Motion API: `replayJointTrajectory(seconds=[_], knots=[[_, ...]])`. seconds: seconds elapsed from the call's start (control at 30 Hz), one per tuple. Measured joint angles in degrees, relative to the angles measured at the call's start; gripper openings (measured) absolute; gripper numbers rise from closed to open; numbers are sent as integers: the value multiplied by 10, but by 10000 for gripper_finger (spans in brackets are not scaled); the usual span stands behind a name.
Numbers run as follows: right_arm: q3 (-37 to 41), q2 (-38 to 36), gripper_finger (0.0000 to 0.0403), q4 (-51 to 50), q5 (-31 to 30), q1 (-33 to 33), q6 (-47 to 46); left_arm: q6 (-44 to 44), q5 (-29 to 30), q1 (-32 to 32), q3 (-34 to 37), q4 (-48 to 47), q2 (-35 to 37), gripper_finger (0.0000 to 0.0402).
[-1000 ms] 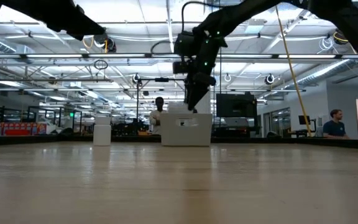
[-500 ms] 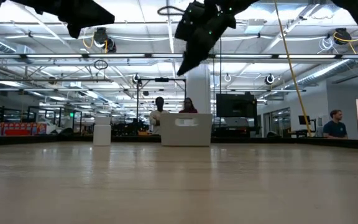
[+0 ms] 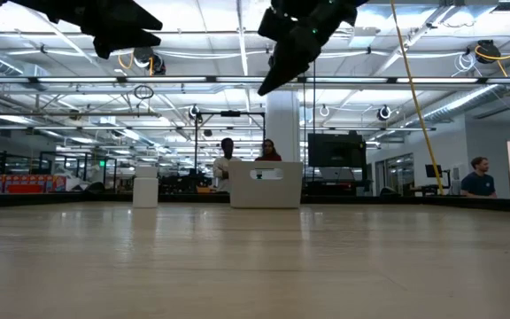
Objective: Pick and place pill bottles into a basket
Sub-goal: Adjust the white medicine bottle into the gray bin
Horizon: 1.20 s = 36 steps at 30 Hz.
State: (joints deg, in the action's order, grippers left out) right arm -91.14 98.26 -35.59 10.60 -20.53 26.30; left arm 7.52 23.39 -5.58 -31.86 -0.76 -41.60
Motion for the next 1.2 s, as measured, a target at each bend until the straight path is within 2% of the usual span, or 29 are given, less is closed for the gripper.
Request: replayJointTrajectory(seconds=[0.13,0.37,0.53,0.63,0.8,1.2], knots=[[1,7,69,8,-14,-22,-10,-13,1,0,0,-10,0,225],[-34,79,140,-19,-32,-50,-12,-9,13,1,0,-26,0,230],[-107,154,179,-98,-90,-57,7,-24,31,1,0,-38,0,230],[-173,207,196,-138,-92,-57,17,-29,31,6,0,-43,0,230],[-244,283,207,-215,-91,-58,19,-29,23,12,0,-53,0,230],[-233,305,201,-221,-75,-52,22,-25,21,12,0,-97,0,230]])
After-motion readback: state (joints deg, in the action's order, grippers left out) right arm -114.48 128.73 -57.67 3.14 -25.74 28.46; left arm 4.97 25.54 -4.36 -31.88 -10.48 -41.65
